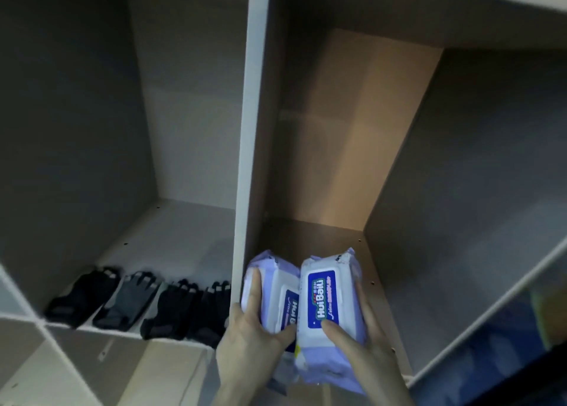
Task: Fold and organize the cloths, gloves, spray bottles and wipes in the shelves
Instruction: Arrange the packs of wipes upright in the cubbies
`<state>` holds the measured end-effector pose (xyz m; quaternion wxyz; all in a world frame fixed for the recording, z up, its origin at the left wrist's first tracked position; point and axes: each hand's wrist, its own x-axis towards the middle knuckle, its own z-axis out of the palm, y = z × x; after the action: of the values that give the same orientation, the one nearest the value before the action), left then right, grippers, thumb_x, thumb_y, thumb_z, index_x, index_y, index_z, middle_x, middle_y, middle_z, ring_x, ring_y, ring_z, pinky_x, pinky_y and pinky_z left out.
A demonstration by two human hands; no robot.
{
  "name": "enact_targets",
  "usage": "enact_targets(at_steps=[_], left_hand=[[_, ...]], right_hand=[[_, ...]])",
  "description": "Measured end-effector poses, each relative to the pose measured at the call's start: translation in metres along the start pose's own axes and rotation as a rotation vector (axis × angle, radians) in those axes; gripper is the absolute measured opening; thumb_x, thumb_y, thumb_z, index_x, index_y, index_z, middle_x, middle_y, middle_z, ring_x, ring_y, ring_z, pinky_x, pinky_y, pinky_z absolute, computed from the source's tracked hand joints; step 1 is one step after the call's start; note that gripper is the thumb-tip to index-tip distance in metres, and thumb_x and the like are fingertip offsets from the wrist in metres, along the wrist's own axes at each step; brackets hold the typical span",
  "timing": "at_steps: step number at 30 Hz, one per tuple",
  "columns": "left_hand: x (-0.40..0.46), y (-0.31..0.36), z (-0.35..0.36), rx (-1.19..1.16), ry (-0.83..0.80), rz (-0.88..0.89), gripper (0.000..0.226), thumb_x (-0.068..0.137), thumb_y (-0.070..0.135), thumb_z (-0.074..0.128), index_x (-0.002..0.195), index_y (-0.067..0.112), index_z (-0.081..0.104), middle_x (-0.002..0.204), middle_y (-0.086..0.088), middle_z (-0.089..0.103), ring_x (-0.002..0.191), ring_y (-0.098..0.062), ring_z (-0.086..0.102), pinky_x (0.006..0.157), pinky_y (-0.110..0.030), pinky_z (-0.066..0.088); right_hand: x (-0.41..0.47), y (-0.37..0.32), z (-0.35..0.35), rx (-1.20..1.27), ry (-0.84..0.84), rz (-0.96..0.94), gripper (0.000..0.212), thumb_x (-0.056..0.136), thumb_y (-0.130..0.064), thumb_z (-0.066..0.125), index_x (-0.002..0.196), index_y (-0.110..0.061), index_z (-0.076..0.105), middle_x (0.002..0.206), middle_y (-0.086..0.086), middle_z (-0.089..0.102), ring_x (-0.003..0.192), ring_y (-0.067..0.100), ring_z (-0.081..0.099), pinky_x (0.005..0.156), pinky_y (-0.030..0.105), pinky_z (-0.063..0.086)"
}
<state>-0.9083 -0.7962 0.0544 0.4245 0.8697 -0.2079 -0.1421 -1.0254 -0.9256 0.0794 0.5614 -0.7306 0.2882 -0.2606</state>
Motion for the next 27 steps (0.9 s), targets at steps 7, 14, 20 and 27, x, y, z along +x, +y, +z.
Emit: enact_targets(at_steps=[7, 14, 20, 27], left_hand=[[-0.054, -0.014, -0.027, 0.065, 0.043, -0.053, 0.106, 0.068, 0.064, 0.064, 0.144, 0.053, -0.010, 0.101, 0.004, 0.041, 0.098, -0.022, 0.058, 0.075, -0.032, 0.046], [-0.084, -0.052, -0.075, 0.028, 0.191, -0.118, 0.103, 0.070, 0.061, 0.065, 0.142, 0.058, -0.009, 0.107, 0.004, 0.043, 0.098, -0.022, 0.059, 0.077, -0.033, 0.047], [-0.106, -0.112, -0.161, -0.015, 0.381, -0.193, 0.104, 0.067, 0.061, 0.066, 0.140, 0.061, -0.008, 0.104, 0.007, 0.043, 0.091, -0.019, 0.060, 0.072, -0.033, 0.047], [-0.137, -0.216, -0.315, 0.059, 0.604, -0.303, 0.101, 0.065, 0.059, 0.065, 0.140, 0.059, -0.002, 0.106, 0.005, 0.046, 0.090, -0.022, 0.061, 0.077, -0.039, 0.053]], right_hand=[[-0.058, -0.021, 0.016, -0.049, 0.009, 0.037, 0.079, 0.080, -0.017, 0.075, 0.135, -0.054, 0.032, 0.105, -0.023, 0.056, 0.084, -0.020, 0.056, 0.062, -0.005, 0.038], [-0.085, -0.028, 0.068, 0.041, -0.162, 0.004, 0.081, 0.079, -0.016, 0.076, 0.134, -0.059, 0.037, 0.112, -0.027, 0.065, 0.098, -0.001, 0.065, 0.089, 0.047, 0.055], [-0.103, -0.056, 0.167, -0.002, -0.343, -0.114, 0.086, 0.066, -0.040, 0.075, 0.135, -0.063, 0.030, 0.136, -0.020, 0.053, 0.119, 0.010, 0.057, 0.098, 0.048, 0.048], [-0.156, -0.103, 0.345, -0.021, -0.498, -0.195, 0.082, 0.073, -0.037, 0.076, 0.133, -0.066, 0.029, 0.133, -0.015, 0.051, 0.115, 0.007, 0.057, 0.096, 0.043, 0.050]])
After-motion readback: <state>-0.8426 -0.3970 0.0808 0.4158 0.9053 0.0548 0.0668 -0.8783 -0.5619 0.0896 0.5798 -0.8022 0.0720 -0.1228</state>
